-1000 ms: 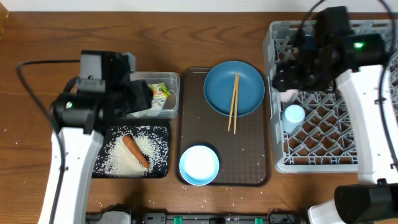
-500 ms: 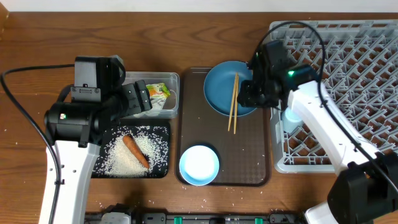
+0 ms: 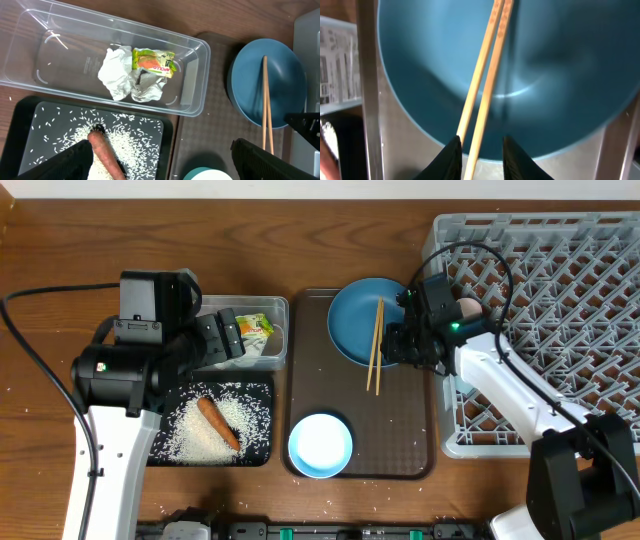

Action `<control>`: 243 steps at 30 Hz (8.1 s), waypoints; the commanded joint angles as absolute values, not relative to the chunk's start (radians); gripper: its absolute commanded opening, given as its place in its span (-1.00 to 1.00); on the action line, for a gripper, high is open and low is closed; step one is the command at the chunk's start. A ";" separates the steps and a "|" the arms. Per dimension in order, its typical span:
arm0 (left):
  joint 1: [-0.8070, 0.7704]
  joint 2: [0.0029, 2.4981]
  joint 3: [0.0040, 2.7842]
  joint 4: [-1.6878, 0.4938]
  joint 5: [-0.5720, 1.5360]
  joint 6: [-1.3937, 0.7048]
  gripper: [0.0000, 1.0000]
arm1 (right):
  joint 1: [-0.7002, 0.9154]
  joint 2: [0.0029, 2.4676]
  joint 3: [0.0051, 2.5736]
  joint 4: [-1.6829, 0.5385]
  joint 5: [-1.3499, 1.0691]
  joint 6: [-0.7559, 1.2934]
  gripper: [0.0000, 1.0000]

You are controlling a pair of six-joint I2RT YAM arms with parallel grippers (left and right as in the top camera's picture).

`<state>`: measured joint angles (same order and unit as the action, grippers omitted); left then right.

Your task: Sort waste into correct bins and load items into the dishwasher rack

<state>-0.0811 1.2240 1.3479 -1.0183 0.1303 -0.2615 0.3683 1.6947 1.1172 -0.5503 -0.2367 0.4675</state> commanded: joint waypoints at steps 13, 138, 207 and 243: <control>-0.081 1.223 1.343 -1.021 0.119 -0.260 0.81 | 0.451 1.701 1.037 -0.392 -0.080 0.572 -0.53; -0.081 1.223 1.343 -1.021 0.119 -0.260 0.83 | 0.485 1.862 1.230 -0.451 -0.023 0.462 0.08; -0.081 1.223 1.343 -1.021 0.118 -0.260 0.83 | -0.067 1.499 1.268 -0.674 -0.187 -0.010 -0.50; -0.081 1.223 1.343 -1.021 0.119 -0.260 0.84 | 1.019 1.774 1.247 -0.830 -0.353 0.182 -0.22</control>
<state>-0.0811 1.2240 1.3476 -1.0183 0.1276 -0.2619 0.9600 1.7168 1.2533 -0.8295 -0.3691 0.1791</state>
